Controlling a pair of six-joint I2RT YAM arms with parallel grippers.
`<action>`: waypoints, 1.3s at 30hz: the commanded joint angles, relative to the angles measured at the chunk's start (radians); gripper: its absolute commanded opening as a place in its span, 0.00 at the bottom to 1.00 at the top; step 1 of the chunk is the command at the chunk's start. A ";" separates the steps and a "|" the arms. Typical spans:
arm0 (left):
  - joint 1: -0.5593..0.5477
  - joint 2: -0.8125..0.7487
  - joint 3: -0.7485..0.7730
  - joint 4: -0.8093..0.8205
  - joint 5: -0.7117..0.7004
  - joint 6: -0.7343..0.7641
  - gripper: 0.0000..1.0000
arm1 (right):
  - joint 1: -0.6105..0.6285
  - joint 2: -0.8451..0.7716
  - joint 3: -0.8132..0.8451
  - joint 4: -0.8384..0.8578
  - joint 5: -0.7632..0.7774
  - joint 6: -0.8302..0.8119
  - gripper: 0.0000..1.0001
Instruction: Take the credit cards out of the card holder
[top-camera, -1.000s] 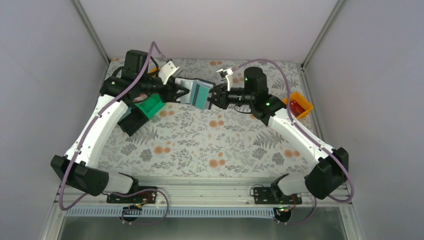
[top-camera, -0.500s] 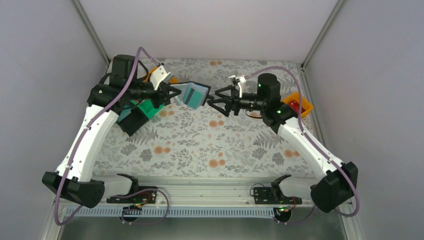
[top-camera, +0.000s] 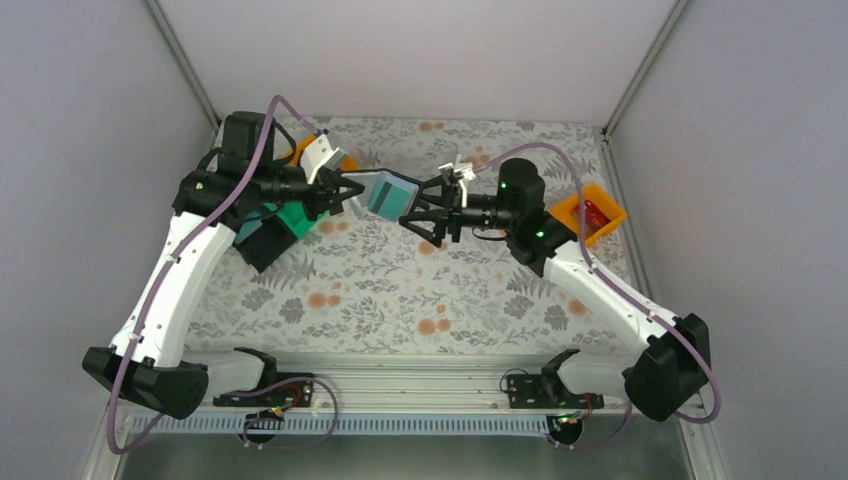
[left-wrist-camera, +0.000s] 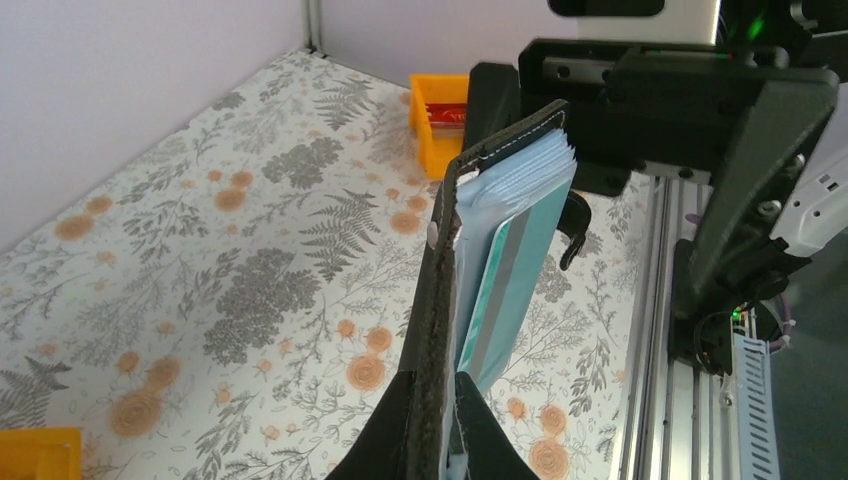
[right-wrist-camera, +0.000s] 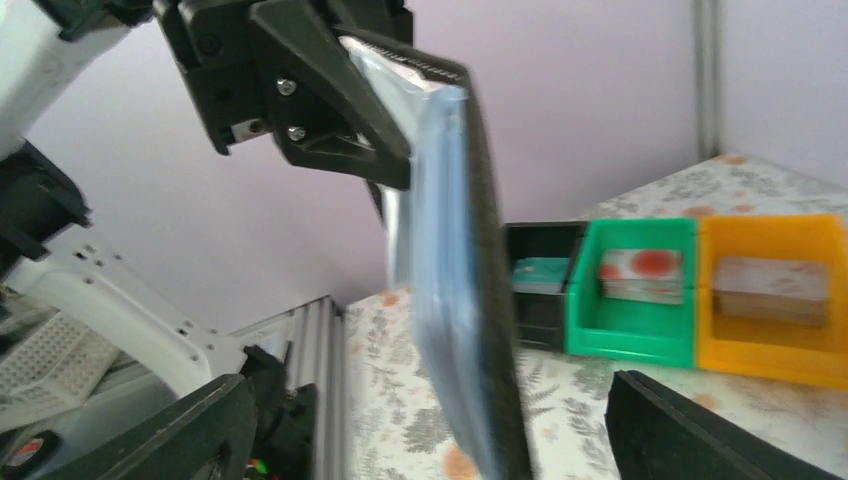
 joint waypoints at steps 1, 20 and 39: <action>0.005 -0.024 -0.012 0.009 0.045 0.020 0.02 | 0.051 0.015 0.039 0.089 -0.008 -0.009 0.80; 0.210 0.008 -0.027 0.141 -0.306 -0.177 0.51 | 0.014 0.016 0.071 -0.155 0.204 0.119 0.04; 0.024 0.017 -0.078 -0.001 0.301 0.077 0.44 | 0.035 0.046 0.188 -0.235 0.102 0.062 0.04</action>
